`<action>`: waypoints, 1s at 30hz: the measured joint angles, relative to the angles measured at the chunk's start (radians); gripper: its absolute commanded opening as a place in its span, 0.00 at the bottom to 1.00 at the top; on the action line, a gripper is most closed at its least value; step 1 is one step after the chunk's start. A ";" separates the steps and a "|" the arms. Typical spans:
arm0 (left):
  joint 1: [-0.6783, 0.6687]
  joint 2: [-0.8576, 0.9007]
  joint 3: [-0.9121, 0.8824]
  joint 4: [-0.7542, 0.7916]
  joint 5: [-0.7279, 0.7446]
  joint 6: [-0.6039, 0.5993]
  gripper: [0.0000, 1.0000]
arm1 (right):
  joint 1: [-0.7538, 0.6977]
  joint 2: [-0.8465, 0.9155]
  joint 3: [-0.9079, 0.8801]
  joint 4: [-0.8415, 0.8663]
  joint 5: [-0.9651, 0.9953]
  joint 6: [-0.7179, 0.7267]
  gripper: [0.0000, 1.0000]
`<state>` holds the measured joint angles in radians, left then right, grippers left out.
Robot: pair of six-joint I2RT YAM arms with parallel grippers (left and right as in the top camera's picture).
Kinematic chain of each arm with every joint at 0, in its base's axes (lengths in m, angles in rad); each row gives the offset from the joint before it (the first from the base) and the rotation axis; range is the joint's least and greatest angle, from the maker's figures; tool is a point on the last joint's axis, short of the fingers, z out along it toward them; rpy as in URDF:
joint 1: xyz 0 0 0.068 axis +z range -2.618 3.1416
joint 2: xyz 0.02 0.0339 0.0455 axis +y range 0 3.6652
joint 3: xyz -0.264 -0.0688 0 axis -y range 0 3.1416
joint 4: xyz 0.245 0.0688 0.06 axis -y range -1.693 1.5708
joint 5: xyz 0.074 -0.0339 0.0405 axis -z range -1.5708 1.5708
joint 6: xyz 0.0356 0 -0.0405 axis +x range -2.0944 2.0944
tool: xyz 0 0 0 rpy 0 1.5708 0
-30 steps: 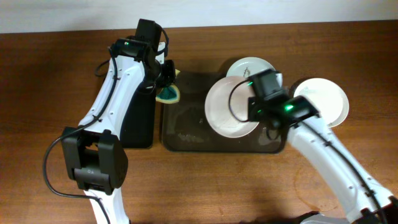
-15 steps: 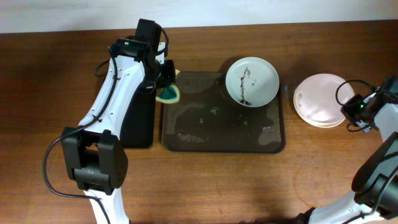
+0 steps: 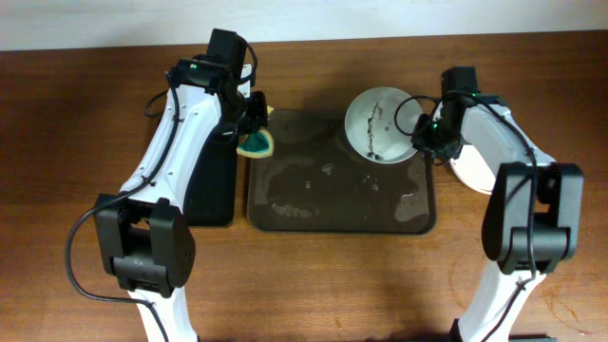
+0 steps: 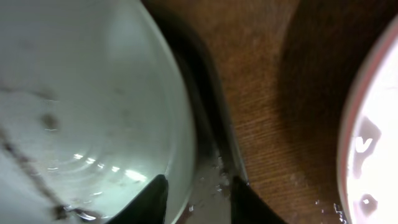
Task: Clean dirty plates on tray and stack at the side
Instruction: 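Grasp the rim of the last plate with the right gripper, then scrub the last plate with the sponge in the left gripper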
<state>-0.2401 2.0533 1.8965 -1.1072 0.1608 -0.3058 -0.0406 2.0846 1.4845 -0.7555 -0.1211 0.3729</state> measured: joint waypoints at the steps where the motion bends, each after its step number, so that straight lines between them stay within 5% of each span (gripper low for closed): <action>1: 0.000 0.000 0.000 0.000 0.000 0.000 0.00 | 0.022 0.022 0.000 -0.021 0.008 -0.004 0.07; 5: 0.000 0.000 0.000 0.000 0.000 0.000 0.00 | 0.152 0.016 0.014 -0.158 0.004 0.009 0.04; 6: 0.000 0.000 0.000 0.001 0.000 0.000 0.00 | 0.192 0.016 0.016 -0.211 0.004 0.010 0.08; 10: 0.000 0.000 0.000 0.000 0.000 0.000 0.00 | 0.304 0.017 0.010 -0.333 0.004 -0.037 0.51; 12: 0.000 0.000 0.000 0.000 0.000 0.000 0.00 | 0.294 0.018 0.007 -0.207 0.008 -0.147 0.53; 14: 0.000 0.000 0.000 0.000 0.000 0.000 0.00 | 0.283 0.021 0.010 -0.094 -0.008 -0.277 0.47; 17: 0.000 0.000 0.000 0.000 -0.001 0.000 0.00 | 0.280 0.035 0.017 -0.059 -0.077 -0.423 0.04; 21: 0.000 0.000 0.000 0.001 0.000 0.000 0.00 | 0.276 0.041 0.020 -0.082 -0.136 -0.342 0.04; 25: -0.018 0.000 -0.042 0.069 -0.003 0.000 0.00 | 0.279 0.037 0.003 -0.096 -0.162 0.012 0.04; 30: -0.151 0.037 -0.147 0.231 -0.007 0.119 0.00 | 0.258 0.034 -0.049 -0.018 -0.312 -0.132 0.04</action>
<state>-0.3916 2.0903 1.7496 -0.8761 0.1535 -0.1864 0.2173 2.1181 1.4357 -0.7734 -0.4335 0.2405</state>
